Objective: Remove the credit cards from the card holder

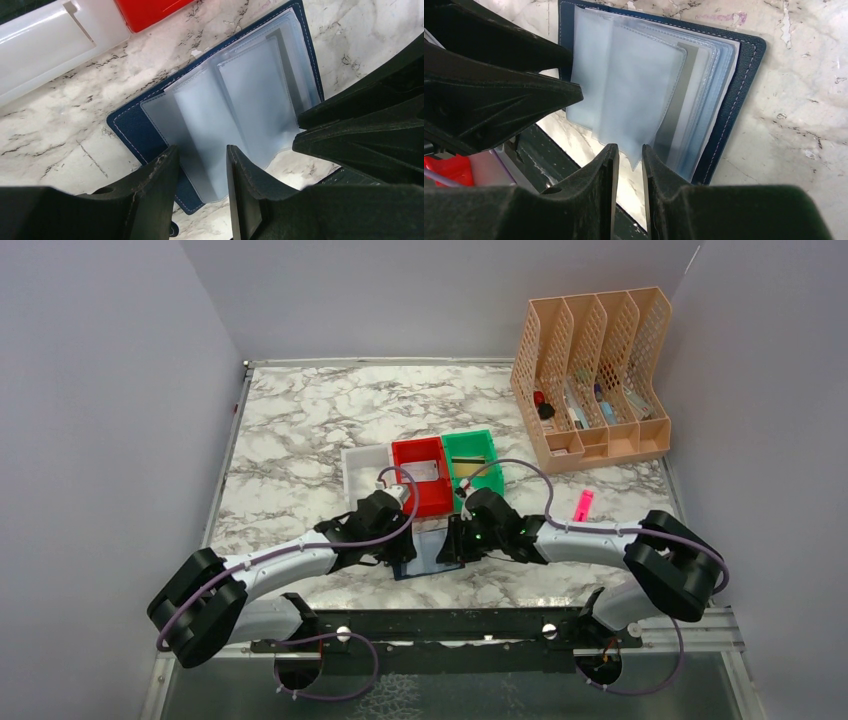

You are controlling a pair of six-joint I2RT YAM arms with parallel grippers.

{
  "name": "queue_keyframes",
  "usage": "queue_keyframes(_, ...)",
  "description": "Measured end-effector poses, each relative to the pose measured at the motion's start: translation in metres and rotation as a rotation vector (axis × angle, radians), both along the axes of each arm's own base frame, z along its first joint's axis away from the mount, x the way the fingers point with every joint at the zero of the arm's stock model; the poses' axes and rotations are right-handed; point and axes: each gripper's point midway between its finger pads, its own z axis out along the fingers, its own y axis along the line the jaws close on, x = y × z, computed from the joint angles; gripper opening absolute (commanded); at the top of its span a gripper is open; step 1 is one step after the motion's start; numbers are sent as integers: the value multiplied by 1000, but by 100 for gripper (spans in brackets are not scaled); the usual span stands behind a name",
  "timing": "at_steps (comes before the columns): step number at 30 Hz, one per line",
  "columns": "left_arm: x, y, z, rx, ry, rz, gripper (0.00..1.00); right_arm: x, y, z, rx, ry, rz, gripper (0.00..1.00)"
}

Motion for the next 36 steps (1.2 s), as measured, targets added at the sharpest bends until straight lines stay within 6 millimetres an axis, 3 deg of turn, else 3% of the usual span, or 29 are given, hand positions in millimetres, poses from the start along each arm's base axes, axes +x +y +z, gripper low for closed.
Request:
queue_keyframes(8, 1, 1, 0, 3, -4, 10, 40, -2, 10, 6, 52, 9, 25, 31)
queue_keyframes(16, 4, 5, 13, -32, -52, 47, 40, -9, 28, 1, 110, 77, 86, 32)
queue_keyframes(22, 4, 7, 14, -37, -59, 58, 40, -3, 35, 10, 120, 56, 83, 32)
queue_keyframes(29, 2, 10, 2, -4, -32, 54, 40, 8, 17, 5, 10, 13, 16, 33)
queue_keyframes(36, 2, 10, 1, 5, -29, 49, 40, 23, -2, 23, -52, -86, -58, 36)
